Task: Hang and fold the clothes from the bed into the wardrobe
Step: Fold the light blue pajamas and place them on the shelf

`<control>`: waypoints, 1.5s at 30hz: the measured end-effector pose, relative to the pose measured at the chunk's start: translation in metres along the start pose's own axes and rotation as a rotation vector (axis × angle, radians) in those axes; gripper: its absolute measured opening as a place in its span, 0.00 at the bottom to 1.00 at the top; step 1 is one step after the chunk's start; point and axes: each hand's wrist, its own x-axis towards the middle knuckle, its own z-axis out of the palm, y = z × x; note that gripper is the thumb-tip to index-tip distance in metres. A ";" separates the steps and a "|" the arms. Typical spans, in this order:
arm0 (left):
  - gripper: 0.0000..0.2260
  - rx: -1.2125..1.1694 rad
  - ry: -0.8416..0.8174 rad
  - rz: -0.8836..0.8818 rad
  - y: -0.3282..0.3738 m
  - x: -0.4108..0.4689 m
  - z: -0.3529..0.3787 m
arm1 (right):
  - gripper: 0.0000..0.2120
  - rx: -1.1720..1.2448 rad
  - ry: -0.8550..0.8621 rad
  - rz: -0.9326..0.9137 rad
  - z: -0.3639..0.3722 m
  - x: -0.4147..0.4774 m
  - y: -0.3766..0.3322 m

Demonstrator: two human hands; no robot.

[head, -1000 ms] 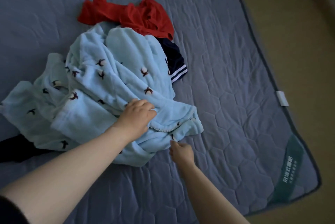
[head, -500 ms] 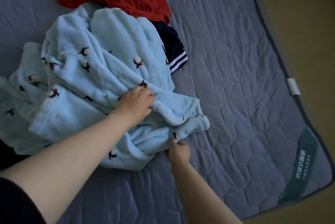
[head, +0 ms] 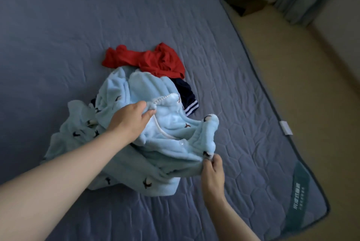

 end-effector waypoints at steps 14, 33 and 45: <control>0.20 -0.299 0.465 -0.001 0.107 -0.066 -0.280 | 0.15 -0.138 -0.060 -0.620 -0.071 -0.105 -0.283; 0.27 -1.225 -0.279 -0.058 0.206 -0.188 -0.485 | 0.13 -0.024 -0.042 -1.234 -0.146 -0.264 -0.511; 0.32 -1.400 -0.400 0.067 0.228 -0.191 -0.460 | 0.13 0.001 -0.024 -1.276 -0.162 -0.269 -0.527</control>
